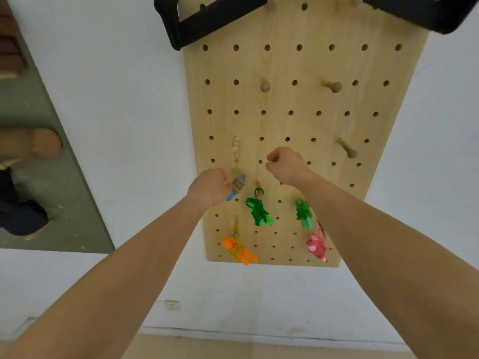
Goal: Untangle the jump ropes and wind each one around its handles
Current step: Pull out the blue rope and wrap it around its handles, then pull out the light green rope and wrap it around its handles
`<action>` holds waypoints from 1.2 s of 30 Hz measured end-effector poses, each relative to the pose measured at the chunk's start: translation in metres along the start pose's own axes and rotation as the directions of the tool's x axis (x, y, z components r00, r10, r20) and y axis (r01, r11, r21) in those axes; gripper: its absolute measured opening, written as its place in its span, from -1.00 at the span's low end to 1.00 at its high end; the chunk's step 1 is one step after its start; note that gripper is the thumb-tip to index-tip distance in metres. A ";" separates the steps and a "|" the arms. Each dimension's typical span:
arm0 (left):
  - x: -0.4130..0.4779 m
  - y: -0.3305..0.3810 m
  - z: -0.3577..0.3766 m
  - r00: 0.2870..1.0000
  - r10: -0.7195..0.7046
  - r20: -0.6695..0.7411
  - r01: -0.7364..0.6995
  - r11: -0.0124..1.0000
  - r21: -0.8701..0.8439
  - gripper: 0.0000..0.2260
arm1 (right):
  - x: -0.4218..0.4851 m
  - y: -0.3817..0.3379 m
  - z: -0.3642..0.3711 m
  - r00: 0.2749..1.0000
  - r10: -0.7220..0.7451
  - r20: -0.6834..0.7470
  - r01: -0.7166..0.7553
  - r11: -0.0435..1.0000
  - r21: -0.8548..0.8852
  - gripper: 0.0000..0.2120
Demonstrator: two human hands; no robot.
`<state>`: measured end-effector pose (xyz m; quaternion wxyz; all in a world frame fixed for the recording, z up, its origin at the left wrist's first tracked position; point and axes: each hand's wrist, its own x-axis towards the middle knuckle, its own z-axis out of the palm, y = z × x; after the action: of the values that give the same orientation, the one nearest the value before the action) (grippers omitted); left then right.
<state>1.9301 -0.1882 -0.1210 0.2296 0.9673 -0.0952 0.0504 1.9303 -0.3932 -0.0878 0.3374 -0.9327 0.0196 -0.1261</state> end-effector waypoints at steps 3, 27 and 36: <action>-0.022 0.007 0.006 0.998 0.056 0.019 -0.057 0.995 0.077 -0.70 | -0.024 0.006 -0.011 0.999 -0.045 0.011 0.046 0.987 -0.155 -0.63; -0.120 -0.021 0.337 0.936 -0.134 0.324 0.082 0.982 0.171 -0.63 | -0.166 0.308 0.160 0.900 0.128 0.416 0.090 0.880 -0.466 -0.60; -0.147 -0.123 0.564 0.877 -0.177 0.447 0.117 0.980 0.160 -0.65 | -0.219 0.456 0.355 0.837 0.173 0.519 0.095 0.888 -0.450 -0.61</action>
<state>1.8422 -0.3120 -0.6969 0.1413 0.9688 -0.0696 -0.1912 1.8289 -0.4963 -0.6884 0.1016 -0.9815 -0.0285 0.1600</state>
